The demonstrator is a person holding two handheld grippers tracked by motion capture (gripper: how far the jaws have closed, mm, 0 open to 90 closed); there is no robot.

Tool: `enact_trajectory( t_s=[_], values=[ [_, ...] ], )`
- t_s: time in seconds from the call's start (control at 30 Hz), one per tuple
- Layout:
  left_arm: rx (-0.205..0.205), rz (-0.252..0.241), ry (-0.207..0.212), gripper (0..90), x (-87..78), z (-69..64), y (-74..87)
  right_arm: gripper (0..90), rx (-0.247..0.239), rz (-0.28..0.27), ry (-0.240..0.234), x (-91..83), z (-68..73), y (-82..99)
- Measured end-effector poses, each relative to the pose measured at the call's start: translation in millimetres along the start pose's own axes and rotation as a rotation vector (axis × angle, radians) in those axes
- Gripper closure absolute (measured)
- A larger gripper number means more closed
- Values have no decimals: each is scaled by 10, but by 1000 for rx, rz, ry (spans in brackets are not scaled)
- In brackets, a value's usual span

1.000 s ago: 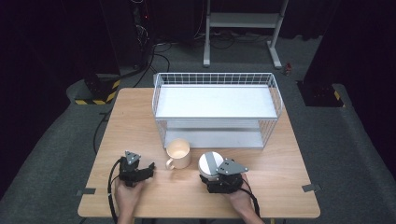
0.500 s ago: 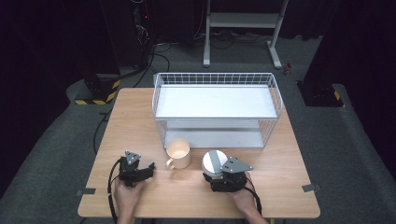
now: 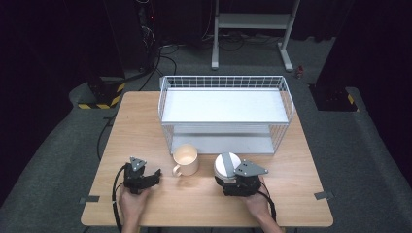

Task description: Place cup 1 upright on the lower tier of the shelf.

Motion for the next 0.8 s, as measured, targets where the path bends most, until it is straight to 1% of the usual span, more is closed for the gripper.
enact_trajectory(
  t_s=[0.1,0.2,0.33,0.43,0.53,0.67,0.73,0.8],
  values=[
    [0,0,0,192,0,0,0,183,-3,0,6,-6,-21,-8],
    [0,1,0,192,0,-1,0,183,5,5,9,-12,-60,-8],
    [0,0,0,192,0,-1,0,184,-1,1,17,-24,-87,-30],
    [0,0,0,192,0,0,0,184,11,0,17,-14,-124,-35],
    [0,0,0,192,0,-1,0,183,10,0,25,-11,-161,-43],
    [0,0,-1,193,0,0,0,184,23,7,36,-19,-223,-55],
    [0,0,-1,193,0,0,0,184,20,-3,47,-27,-262,-69],
    [0,0,-1,193,0,0,0,183,33,-1,51,-28,-293,-63]
  ],
)
Point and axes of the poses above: each handheld gripper's, and its own axes: x roughly forward along the jaws, y roughly out of its underside, z roughly to its left, the point moved 6 cm from there along x, roughly forward along the jaws, and after that the axes turned 2 degrees about -x, right-handed, at the moved point
